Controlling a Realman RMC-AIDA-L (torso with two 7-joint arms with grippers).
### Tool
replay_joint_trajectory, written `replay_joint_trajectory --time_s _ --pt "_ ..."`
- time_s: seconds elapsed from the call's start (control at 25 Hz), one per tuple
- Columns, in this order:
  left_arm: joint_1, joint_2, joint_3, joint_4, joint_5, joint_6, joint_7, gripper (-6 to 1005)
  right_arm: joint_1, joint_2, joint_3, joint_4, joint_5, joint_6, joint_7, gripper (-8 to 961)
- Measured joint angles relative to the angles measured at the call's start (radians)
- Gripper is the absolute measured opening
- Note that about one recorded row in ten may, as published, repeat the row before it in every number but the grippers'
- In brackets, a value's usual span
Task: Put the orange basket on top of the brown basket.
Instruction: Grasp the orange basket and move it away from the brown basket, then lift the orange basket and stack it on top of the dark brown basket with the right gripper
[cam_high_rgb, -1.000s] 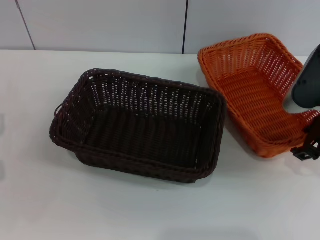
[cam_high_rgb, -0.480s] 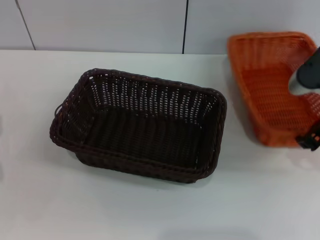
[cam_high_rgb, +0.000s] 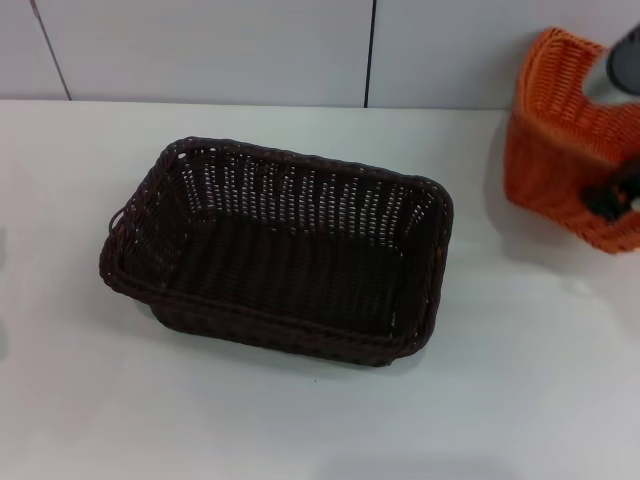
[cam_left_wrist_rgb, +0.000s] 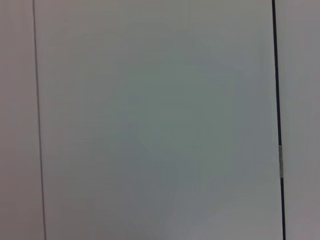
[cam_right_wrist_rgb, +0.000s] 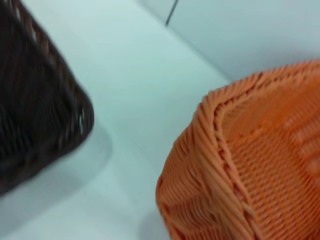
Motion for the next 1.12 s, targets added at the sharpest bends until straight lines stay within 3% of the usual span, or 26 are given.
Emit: replay_joint_trajectory --time_s 0.32,0.8,1.12 --pt "0.002 -0.001 -0.006 0.002 0.0 -0.004 -0.001 609 0.051 0.0 -0.053 0.132 0.0 0.001 -0.046 244" --pt "0.021 -0.002 -0.017 0.003 0.0 -0.011 -0.016 609 0.178 -0.01 -0.106 0.169 0.0 0.042 -0.129 243" --pt "0.029 -0.004 -0.051 0.003 -0.001 -0.013 -0.037 609 0.154 0.0 -0.218 0.274 0.0 0.059 -0.39 243"
